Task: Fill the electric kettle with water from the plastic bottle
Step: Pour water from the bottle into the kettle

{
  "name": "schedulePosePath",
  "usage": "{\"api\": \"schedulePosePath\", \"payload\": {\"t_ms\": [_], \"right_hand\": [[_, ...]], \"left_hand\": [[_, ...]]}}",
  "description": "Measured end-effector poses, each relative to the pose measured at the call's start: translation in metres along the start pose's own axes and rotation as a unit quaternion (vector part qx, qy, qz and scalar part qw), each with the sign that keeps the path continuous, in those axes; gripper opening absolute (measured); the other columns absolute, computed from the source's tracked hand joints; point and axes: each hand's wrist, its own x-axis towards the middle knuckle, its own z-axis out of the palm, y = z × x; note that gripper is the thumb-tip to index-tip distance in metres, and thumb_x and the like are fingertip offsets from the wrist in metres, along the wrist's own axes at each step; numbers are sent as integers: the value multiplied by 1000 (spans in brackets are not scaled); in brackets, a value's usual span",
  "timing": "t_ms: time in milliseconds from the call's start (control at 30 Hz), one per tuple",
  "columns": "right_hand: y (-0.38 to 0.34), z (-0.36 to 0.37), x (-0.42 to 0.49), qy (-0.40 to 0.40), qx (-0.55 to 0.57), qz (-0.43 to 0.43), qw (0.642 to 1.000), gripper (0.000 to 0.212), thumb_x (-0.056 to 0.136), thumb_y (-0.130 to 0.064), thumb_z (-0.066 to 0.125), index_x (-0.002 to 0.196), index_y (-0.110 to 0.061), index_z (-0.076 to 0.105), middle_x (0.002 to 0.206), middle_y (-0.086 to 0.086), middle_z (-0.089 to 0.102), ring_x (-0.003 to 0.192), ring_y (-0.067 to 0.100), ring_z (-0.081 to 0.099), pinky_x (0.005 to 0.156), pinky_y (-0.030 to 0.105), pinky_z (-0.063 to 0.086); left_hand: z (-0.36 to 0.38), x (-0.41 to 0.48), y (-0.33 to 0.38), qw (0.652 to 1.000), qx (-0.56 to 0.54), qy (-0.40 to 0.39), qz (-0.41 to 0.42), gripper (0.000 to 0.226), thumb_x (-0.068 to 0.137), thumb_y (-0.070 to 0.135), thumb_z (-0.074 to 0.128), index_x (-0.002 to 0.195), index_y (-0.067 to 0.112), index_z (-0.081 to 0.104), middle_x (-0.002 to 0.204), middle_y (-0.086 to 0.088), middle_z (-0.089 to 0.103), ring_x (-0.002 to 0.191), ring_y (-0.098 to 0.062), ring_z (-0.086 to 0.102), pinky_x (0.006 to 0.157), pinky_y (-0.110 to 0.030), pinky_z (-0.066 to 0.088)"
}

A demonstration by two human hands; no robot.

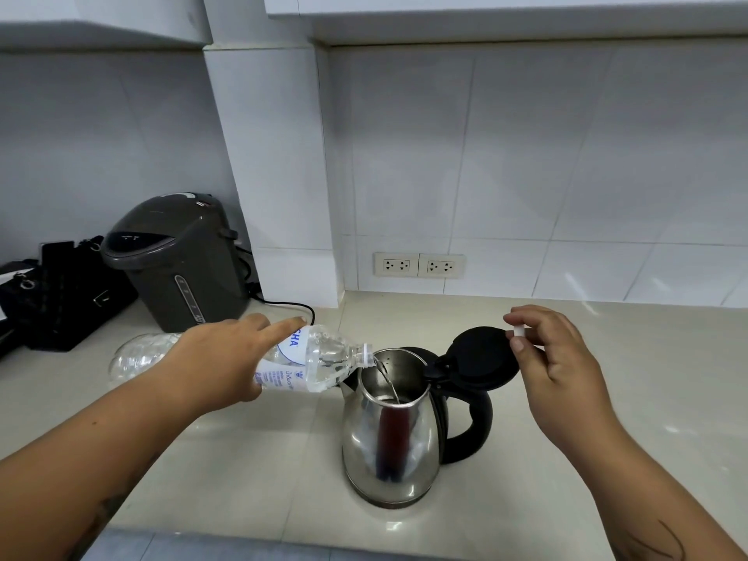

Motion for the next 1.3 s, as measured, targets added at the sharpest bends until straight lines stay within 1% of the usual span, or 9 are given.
{"api": "schedulePosePath", "payload": {"t_ms": [167, 267, 533, 700, 800, 933, 1033, 1100, 1300], "right_hand": [[-1, 0, 1, 1, -1, 0, 1000, 31, 93, -10, 51, 105, -38, 56, 113, -29, 51, 106, -3, 52, 84, 15, 39], [-1, 1, 1, -1, -4, 2, 1000, 31, 93, -10, 51, 105, -38, 56, 113, -30, 50, 105, -5, 51, 83, 13, 38], [-1, 0, 0, 1, -11, 4, 1000, 30, 93, -11, 51, 105, -38, 55, 111, -30, 50, 104, -9, 49, 81, 11, 38], [-2, 1, 0, 3, -12, 3, 1000, 31, 93, -10, 51, 104, -39, 55, 111, -31, 49, 103, -9, 50, 81, 11, 37], [-2, 1, 0, 5, -13, 1, 1000, 31, 93, -10, 51, 104, -39, 55, 111, -31, 49, 104, -7, 50, 82, 11, 38], [-2, 1, -1, 5, -12, 1, 1000, 32, 92, -10, 51, 104, -39, 55, 110, -31, 50, 104, -7, 50, 82, 9, 37], [-2, 1, -2, 4, -11, 2, 1000, 32, 93, -11, 51, 104, -40, 55, 109, -35, 49, 103, -7, 50, 82, 11, 37], [-2, 1, -2, 3, -14, 0, 1000, 32, 92, -11, 50, 104, -41, 54, 108, -39, 48, 104, -7, 51, 82, 10, 37], [-2, 2, -2, 0, -17, 0, 1000, 32, 93, -12, 50, 104, -43, 54, 109, -41, 47, 106, -4, 51, 83, 11, 37]], "left_hand": [[0, 1, -2, 1000, 2, 2, 3, 95, 74, 35, 65, 148, 53, 8, 119, 14, 55, 94, -13, 64, 61, -25, 46], [1, 2, -3, 1000, 2, 3, 7, 96, 73, 35, 65, 147, 53, 7, 119, 14, 55, 95, -13, 65, 63, -26, 50], [3, 3, -4, 1000, -7, 13, 15, 95, 73, 36, 65, 145, 53, 5, 119, 14, 56, 94, -13, 65, 62, -26, 50], [4, 3, -5, 1000, -12, 11, 16, 95, 72, 37, 66, 141, 54, 4, 117, 15, 57, 93, -13, 65, 64, -28, 54], [3, 2, -5, 1000, -9, 9, 17, 96, 72, 36, 67, 142, 54, 3, 119, 15, 56, 94, -13, 65, 65, -28, 54], [0, 1, -2, 1000, 2, 5, 13, 95, 74, 36, 66, 147, 53, 8, 120, 14, 55, 96, -13, 64, 68, -28, 54], [-1, 1, -2, 1000, 1, 1, 9, 94, 74, 36, 66, 148, 52, 9, 119, 14, 56, 95, -14, 64, 68, -29, 55], [-1, 2, -3, 1000, 2, -2, 9, 95, 74, 36, 66, 147, 52, 8, 120, 14, 56, 95, -14, 64, 68, -29, 55], [0, 2, -3, 1000, 15, -7, 14, 95, 76, 37, 65, 147, 53, 4, 121, 14, 55, 96, -13, 64, 66, -26, 52]]}}
